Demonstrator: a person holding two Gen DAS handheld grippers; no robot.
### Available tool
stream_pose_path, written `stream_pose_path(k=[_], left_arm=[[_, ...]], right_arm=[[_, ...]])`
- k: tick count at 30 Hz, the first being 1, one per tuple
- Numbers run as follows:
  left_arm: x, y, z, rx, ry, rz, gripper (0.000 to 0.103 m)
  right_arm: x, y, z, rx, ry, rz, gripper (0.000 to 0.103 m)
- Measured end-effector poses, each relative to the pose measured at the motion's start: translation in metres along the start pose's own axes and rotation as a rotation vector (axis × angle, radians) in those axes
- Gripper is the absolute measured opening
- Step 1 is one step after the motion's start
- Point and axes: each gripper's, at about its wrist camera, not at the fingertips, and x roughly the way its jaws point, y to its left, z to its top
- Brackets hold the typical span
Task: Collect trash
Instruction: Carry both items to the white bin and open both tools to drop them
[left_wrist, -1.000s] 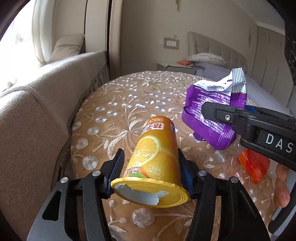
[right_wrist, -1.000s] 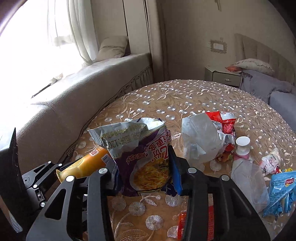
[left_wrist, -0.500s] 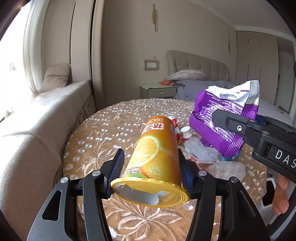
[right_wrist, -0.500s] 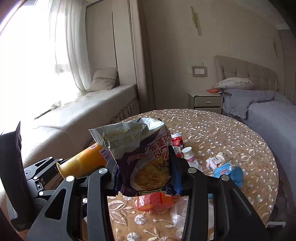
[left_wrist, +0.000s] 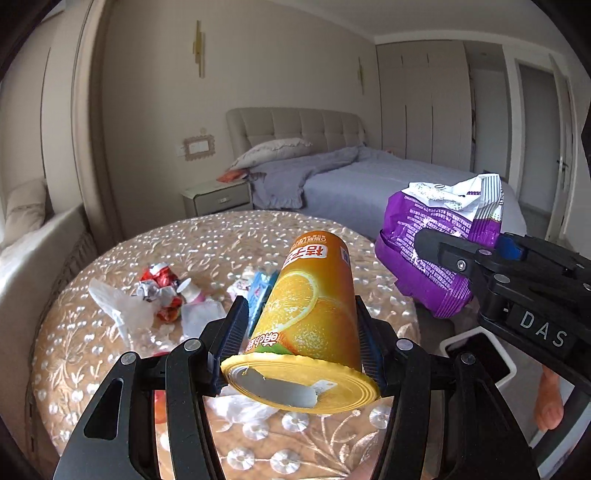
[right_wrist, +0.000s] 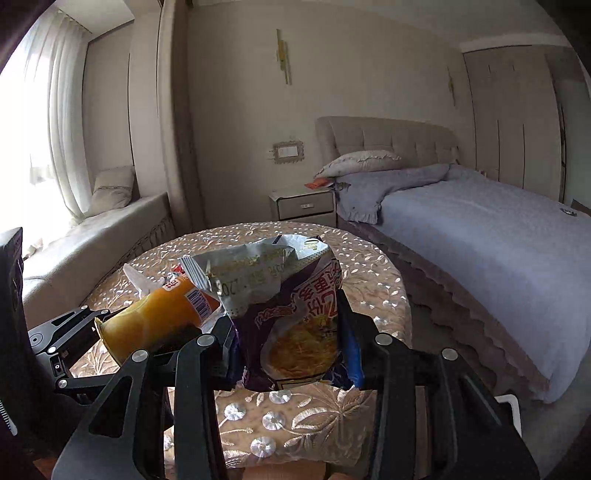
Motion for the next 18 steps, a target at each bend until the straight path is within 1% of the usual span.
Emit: stream_pose_path(k=[4,10,15,18], left_arm=[[0.022,-0.050,0.001,0.070,0.013,-0.061,0.055],[0.060,-0.116,-0.003,0.137,0.075,-0.199,0.055],[0.096,-0.167,-0.020,0.197,0.143,-0.305,0.055],[0.120,-0.199,-0.035,0.235,0.193,-0.363,0.055]], right_arm=[[-0.013,-0.048,-0.019,0.056,0.014,-0.094,0.044],[-0.031,-0.120,-0.050,0.147,0.033,-0.237,0.044],[-0.026,-0.170,-0.080,0.211,0.096,-0.348,0.044],[-0.016,-0.196,-0.100,0.253,0.141,-0.389,0.044]])
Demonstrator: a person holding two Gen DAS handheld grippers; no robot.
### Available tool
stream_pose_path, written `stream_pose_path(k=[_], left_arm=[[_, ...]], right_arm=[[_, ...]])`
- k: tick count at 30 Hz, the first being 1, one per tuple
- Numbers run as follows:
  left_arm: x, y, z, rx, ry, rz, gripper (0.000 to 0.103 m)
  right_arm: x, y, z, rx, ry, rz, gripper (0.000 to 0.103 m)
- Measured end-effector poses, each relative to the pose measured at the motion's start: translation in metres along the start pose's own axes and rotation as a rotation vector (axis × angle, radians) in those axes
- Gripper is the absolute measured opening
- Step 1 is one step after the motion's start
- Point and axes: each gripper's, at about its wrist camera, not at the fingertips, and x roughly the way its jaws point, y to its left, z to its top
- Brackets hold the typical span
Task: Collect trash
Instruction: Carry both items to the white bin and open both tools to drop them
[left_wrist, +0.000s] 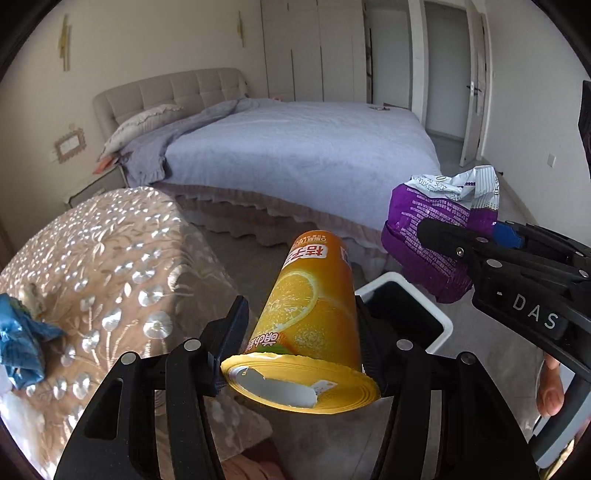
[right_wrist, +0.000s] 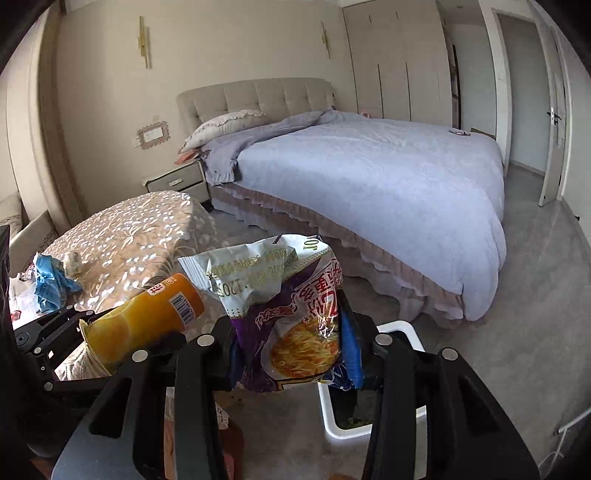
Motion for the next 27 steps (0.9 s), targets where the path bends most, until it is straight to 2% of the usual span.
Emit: stream_pose_path(k=[9,16,17,18,19,20,21,23,27], left_arm=[[0.103,-0.057,-0.009,0.081,0.133,-0.167,0.055],[0.175,-0.074,-0.016,0.114,0.230,-0.252,0.056],[0.183,-0.073,-0.016,0.116,0.248,-0.273,0.063],[0.190,-0.076,-0.017,0.123,0.263,-0.279,0.088],[0.194,-0.078,-0.018,0.133,0.264,-0.274,0.095],[0.196,-0.080,-0.020,0.146,0.257,-0.266,0.098],[0.198,-0.080,-0.021,0.155,0.259,-0.264,0.098],[0.201,-0.086,-0.023,0.161,0.265,-0.270,0.098],[0.195,-0.087,-0.021,0.153,0.258,-0.269,0.098]], right_arm=[[0.072,-0.060,-0.032,0.066,0.126,-0.101,0.044],[0.129,-0.103,-0.060,0.122,0.223,-0.169,0.045],[0.136,-0.107,-0.064,0.125,0.244,-0.169,0.053],[0.142,-0.110,-0.067,0.125,0.263,-0.168,0.063],[0.144,-0.112,-0.070,0.121,0.258,-0.182,0.077],[0.145,-0.113,-0.073,0.110,0.255,-0.202,0.081],[0.147,-0.114,-0.075,0.097,0.266,-0.209,0.090],[0.147,-0.118,-0.079,0.103,0.272,-0.216,0.098],[0.142,-0.121,-0.078,0.118,0.264,-0.217,0.098]])
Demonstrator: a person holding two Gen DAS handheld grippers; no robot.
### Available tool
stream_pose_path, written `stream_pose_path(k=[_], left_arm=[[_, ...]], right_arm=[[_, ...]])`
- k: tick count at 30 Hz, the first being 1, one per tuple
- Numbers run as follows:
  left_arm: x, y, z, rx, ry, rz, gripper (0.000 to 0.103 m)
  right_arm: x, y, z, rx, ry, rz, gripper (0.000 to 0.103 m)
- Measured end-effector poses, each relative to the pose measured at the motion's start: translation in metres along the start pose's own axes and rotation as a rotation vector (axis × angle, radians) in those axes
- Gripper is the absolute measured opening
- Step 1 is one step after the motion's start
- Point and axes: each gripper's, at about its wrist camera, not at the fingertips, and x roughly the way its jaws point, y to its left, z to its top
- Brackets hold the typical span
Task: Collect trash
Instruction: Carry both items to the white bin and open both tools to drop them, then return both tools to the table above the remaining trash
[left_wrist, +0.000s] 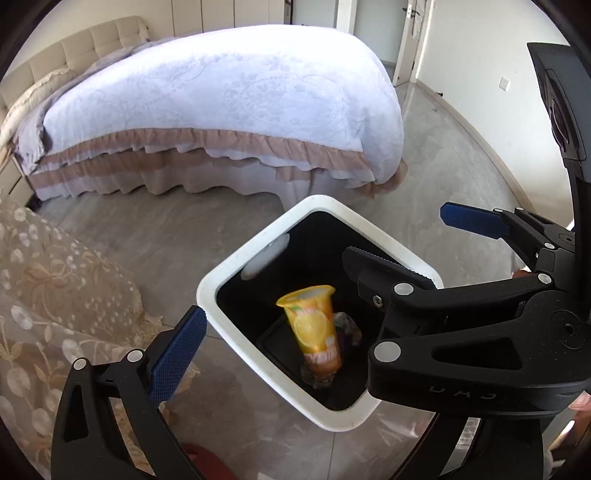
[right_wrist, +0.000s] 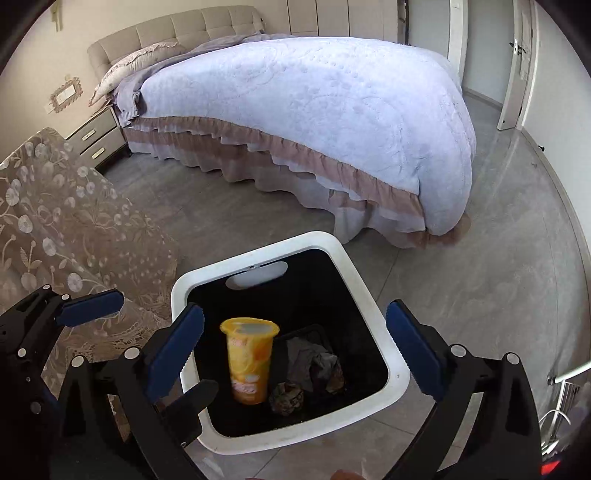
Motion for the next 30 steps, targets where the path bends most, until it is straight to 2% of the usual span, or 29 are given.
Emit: stream_pose_path(k=[9,20,30], left_arm=[[-0.039,0.016,0.006,-0.054,-0.081,0.039,0.098],[-0.149,0.027,-0.006,-0.128,-0.263,0.179,0.098],[-0.233,0.038,-0.027,-0.201,-0.377,0.306,0.098]], right_arm=[[-0.039,0.011,0.013,-0.026,-0.109,-0.001,0.098],[-0.127,0.052,0.029,-0.091,-0.299,0.094,0.098],[-0.197,0.108,0.035,-0.175,-0.453,0.192,0.098]])
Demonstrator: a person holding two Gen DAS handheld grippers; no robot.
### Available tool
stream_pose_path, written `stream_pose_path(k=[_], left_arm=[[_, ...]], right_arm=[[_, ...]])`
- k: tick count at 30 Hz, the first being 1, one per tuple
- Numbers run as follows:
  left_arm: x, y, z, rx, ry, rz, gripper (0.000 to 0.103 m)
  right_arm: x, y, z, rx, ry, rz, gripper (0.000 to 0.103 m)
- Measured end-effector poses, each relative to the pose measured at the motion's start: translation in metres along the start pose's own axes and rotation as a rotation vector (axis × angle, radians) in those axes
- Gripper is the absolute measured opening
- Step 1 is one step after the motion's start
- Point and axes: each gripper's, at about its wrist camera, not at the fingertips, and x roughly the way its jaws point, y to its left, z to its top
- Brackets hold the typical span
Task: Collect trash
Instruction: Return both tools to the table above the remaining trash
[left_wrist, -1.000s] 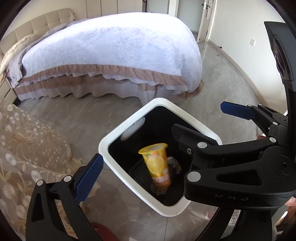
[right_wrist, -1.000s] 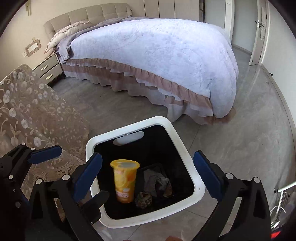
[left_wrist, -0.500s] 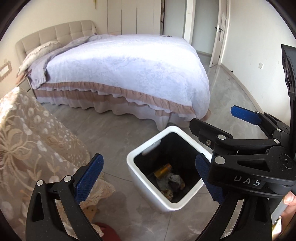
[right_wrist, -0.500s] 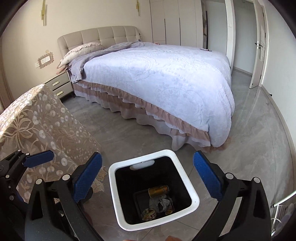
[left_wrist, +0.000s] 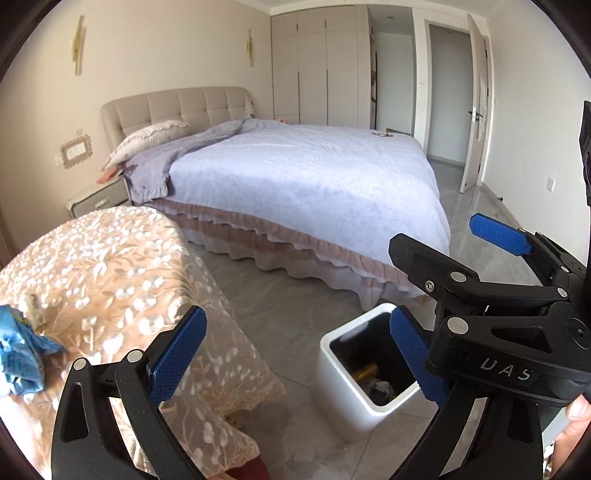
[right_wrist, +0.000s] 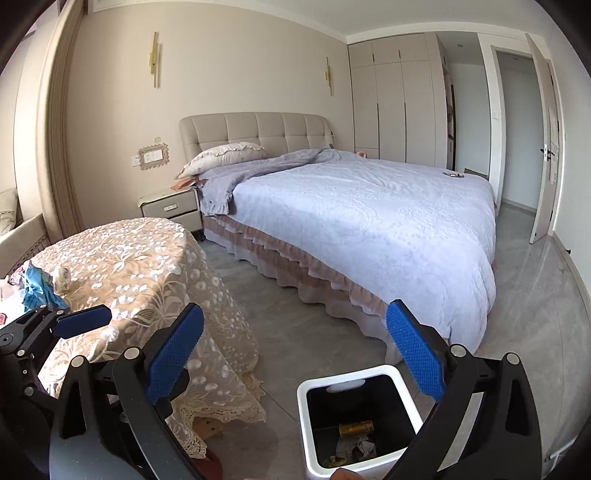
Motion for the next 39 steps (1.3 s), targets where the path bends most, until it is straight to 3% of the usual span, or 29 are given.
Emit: stream_pose_path(k=[9,21,34,39], left_arm=[[-0.055,0.049,-0.005,-0.093,-0.065,0.135,0.098],[-0.130,0.152,-0.044,-0.239,-0.086,0.423,0.098],[-0.182,0.239,-0.100,-0.413,-0.038,0.587,0.098],[-0.187,0.258,-0.126,-0.439,0.042,0.636,0.098]], right_arm=[[-0.032,0.061,0.023,-0.080,-0.087,0.097,0.098],[-0.047,0.166,0.028,-0.194,-0.102,0.323,0.098],[-0.055,0.262,0.011,-0.268,-0.049,0.472,0.098],[-0.049,0.287,-0.002,-0.302,0.003,0.510,0.098]])
